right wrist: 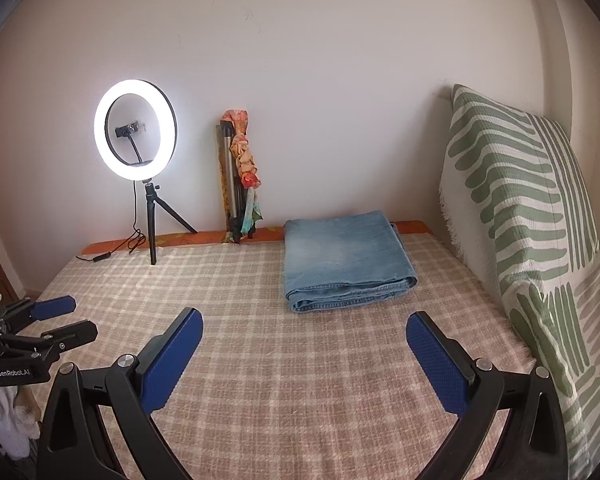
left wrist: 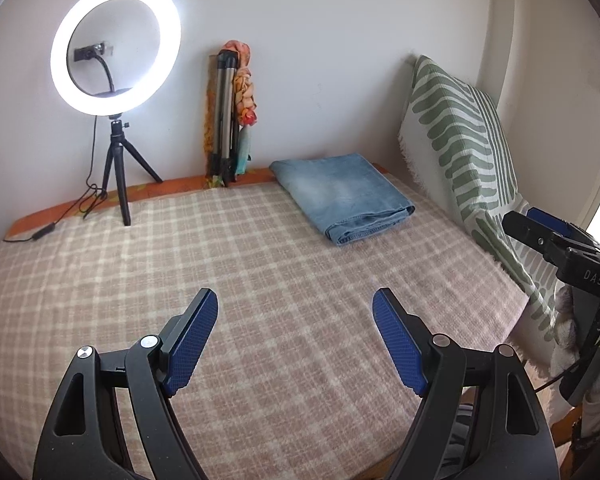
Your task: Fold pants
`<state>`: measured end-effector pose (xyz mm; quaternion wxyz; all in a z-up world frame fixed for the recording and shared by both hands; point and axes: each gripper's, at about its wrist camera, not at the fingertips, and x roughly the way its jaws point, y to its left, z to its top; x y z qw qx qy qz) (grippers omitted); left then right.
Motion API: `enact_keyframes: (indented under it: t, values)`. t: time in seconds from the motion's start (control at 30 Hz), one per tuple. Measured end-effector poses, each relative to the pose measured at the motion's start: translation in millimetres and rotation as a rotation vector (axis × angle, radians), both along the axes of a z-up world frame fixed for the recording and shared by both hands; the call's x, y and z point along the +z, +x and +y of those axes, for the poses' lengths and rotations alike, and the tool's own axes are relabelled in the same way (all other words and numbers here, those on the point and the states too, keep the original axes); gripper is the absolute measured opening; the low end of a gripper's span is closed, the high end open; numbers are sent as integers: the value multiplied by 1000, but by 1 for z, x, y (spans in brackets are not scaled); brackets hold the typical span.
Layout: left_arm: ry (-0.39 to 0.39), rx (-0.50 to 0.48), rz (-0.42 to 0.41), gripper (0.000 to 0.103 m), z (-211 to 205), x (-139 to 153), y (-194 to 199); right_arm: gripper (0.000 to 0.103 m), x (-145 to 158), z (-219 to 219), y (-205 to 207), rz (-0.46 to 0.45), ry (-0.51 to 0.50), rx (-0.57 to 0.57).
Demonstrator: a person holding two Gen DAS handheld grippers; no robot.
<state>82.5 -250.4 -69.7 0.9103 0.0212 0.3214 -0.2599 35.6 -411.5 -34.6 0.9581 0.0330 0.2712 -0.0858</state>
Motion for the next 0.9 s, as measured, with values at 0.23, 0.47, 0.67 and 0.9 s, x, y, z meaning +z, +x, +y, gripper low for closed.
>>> enact_keyframes:
  t: [0.23,0.47,0.67,0.9]
  values:
    - [22,33,-40,83,0,6,-7,103,-4,-3,-10,11,5,-29]
    - [31,52,-36,85,2,7,-8,103,-3,-8,-15,3,17,-52]
    - [34,70,-33,85,5,7,-7,103,-2,-5,-14,1,11,-48]
    - [50,70,-31,85,4,8,-8,103,-5,-3,-12,9,16,-49]
